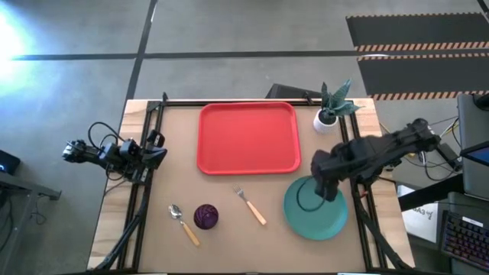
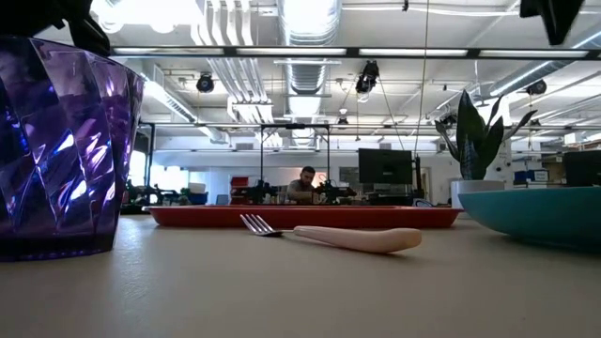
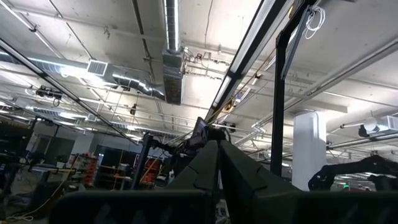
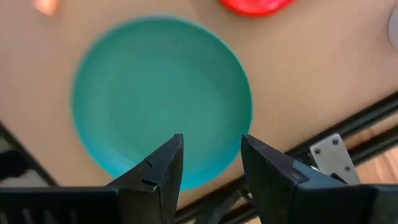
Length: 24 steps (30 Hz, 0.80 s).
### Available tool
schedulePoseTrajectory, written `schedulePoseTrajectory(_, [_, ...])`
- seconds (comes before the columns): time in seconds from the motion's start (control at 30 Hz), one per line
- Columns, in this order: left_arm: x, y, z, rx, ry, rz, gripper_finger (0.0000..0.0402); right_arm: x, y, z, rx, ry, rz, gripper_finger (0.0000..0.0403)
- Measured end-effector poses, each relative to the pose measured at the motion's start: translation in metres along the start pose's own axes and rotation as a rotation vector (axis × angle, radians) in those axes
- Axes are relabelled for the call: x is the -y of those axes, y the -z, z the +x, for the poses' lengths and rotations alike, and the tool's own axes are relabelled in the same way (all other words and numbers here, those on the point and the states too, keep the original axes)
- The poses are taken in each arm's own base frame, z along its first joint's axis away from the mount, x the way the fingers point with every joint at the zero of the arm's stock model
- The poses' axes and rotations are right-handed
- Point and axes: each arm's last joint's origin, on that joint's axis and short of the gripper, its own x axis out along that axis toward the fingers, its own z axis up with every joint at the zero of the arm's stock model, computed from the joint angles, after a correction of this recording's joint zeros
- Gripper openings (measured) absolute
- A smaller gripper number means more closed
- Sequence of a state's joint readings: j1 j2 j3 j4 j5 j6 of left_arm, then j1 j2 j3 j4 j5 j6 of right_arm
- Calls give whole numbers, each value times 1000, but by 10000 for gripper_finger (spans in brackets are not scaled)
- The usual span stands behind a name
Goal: Pick and place plate/cup/fork/spoon on tray
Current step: Put the green plate on the orange tray
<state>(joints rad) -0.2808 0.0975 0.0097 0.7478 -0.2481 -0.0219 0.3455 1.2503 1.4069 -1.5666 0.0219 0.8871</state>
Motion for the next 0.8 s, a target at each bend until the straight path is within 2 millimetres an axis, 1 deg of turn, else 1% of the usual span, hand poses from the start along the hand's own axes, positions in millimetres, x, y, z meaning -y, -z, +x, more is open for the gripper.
schedulePoseTrajectory(0.1, [0, 0, 0, -4, 0, 1, 0, -4, 4, 24, -33, 42, 5, 151])
schedulePoseTrajectory(0.23, [0, 0, 0, -5, 0, -1, 0, -6, 4, 54, -31, 39, -18, 151])
schedulePoseTrajectory(0.33, [0, 1, 0, -6, 4, -20, 0, -7, 0, 76, -8, 9, -38, 151])
schedulePoseTrajectory(0.47, [0, 2, 0, -16, 7, -73, 0, -3, -8, 101, -3, -57, -32, 151])
schedulePoseTrajectory(0.6, [0, 3, 0, -33, 7, -70, 0, 10, -14, 118, -23, -67, -31, 151])
schedulePoseTrajectory(0.73, [0, 3, 0, -32, 8, -70, 0, 24, -18, 127, -59, -91, -29, 151])
schedulePoseTrajectory(0.8, [0, 3, 0, -33, 9, -70, 0, 30, -22, 131, -47, -127, -28, 151])
